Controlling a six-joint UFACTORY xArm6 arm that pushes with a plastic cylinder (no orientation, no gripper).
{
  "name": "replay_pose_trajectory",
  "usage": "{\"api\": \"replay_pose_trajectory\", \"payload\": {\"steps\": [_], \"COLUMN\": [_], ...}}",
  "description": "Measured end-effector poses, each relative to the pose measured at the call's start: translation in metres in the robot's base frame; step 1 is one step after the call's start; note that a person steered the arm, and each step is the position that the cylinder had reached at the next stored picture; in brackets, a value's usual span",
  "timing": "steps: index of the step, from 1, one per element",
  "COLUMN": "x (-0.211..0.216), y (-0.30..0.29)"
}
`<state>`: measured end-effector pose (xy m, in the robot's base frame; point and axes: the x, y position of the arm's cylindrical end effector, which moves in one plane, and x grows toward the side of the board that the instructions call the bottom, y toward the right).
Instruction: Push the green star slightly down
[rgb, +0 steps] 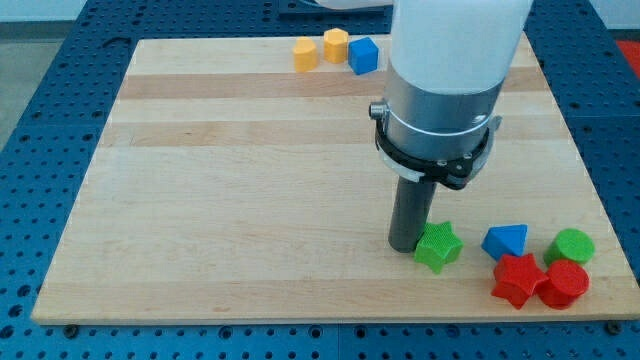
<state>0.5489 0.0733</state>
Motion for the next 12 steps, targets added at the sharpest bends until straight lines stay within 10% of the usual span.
{"api": "replay_pose_trajectory", "payload": {"steps": [12], "x": [-0.042], "y": [0.018]}}
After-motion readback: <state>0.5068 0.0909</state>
